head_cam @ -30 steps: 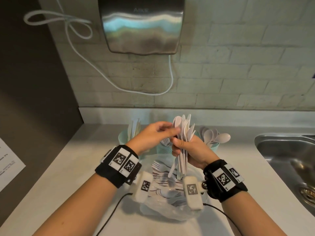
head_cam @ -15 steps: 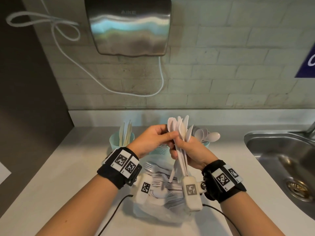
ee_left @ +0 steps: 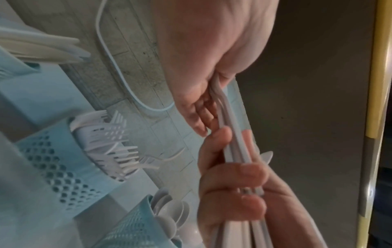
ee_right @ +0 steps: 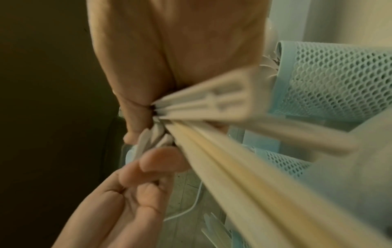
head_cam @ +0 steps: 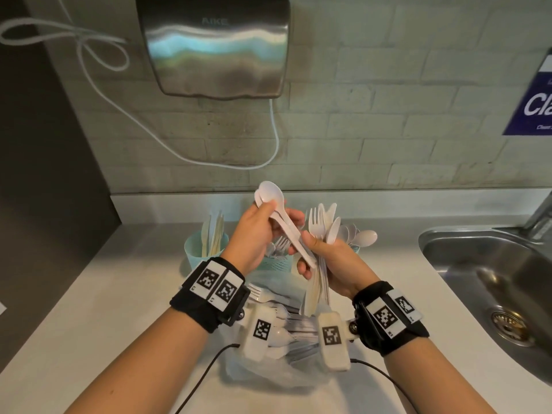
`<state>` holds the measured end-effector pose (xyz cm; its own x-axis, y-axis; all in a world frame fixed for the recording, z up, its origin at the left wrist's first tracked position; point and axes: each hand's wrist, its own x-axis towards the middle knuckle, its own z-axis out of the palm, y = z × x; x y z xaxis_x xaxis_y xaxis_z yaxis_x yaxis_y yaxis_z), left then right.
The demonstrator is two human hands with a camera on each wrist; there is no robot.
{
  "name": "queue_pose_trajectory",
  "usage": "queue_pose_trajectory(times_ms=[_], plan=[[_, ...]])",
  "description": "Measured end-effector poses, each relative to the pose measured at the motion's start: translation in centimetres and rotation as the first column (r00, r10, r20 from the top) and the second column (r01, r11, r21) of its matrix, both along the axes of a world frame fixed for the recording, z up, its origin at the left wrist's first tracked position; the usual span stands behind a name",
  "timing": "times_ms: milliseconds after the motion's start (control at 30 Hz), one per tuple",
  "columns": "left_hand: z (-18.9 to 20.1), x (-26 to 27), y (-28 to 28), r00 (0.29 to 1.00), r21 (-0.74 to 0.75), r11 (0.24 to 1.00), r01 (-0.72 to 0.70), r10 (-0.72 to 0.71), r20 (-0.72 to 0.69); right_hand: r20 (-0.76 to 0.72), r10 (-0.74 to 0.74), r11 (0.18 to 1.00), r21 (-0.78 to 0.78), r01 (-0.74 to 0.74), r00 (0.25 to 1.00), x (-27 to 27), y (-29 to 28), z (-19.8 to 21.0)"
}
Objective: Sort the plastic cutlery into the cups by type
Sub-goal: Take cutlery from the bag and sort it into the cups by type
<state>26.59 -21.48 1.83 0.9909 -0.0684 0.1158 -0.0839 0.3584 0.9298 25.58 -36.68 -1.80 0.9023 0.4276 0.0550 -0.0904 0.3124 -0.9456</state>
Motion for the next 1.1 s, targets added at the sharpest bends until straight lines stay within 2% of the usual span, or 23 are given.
queue_pose_trajectory(times_ms=[167, 233, 267, 333, 400, 533, 667, 767, 933, 1100], plan=[[0.8, 1.0, 0.1, 0.991, -0.196, 0.972, -0.131, 0.125, -0.045, -0.059, -0.150, 0.987, -0.059, 0.147, 0.987, 0.2, 0.1, -0.1], [1.2, 1.2, 0.3, 0.991, -0.199, 0.971, -0.135, 0.128, -0.047, -0.064, -0.246, 0.964, -0.120, 0.237, 0.967, 0.3, 0.0, -0.2], [1.1, 1.2, 0.3, 0.992, -0.137, 0.983, -0.125, 0.122, -0.032, -0.058, -0.294, 0.947, -0.154, 0.282, 0.954, 0.4, -0.1, -0.3], [0.9, 0.5, -0.5, 0.993, 0.092, 0.989, -0.114, 0.113, 0.015, -0.024, -0.348, 0.922, -0.187, 0.338, 0.937, 0.5, -0.3, -0.4], [0.2, -0.5, -1.6, 0.994, 0.284, 0.953, -0.106, 0.098, 0.044, 0.032, -0.347, 0.918, -0.195, 0.346, 0.937, 0.6, -0.3, -0.5], [-1.3, -1.2, -3.4, 0.995, 0.433, 0.896, -0.102, 0.082, 0.064, 0.117, -0.322, 0.906, -0.250, 0.342, 0.939, 0.9, -0.3, -0.5], [-1.1, -1.2, -4.2, 0.992, 0.566, 0.815, -0.123, 0.094, 0.080, 0.166, -0.295, 0.891, -0.308, 0.334, 0.941, 0.7, -0.3, -0.3], [-0.8, -1.3, -4.7, 0.987, 0.595, 0.788, -0.158, 0.119, 0.103, 0.173, -0.296, 0.895, -0.292, 0.336, 0.939, 0.5, -0.5, -0.3], [0.0, -0.6, -4.6, 0.974, 0.412, 0.883, -0.225, 0.200, 0.103, 0.158, -0.300, 0.906, -0.261, 0.332, 0.941, 0.2, -1.2, -0.9], [-0.6, -1.0, -6.2, 0.993, 0.469, 0.875, -0.118, 0.099, 0.065, 0.136, -0.370, 0.883, -0.257, 0.393, 0.919, 0.4, -1.3, -1.1]])
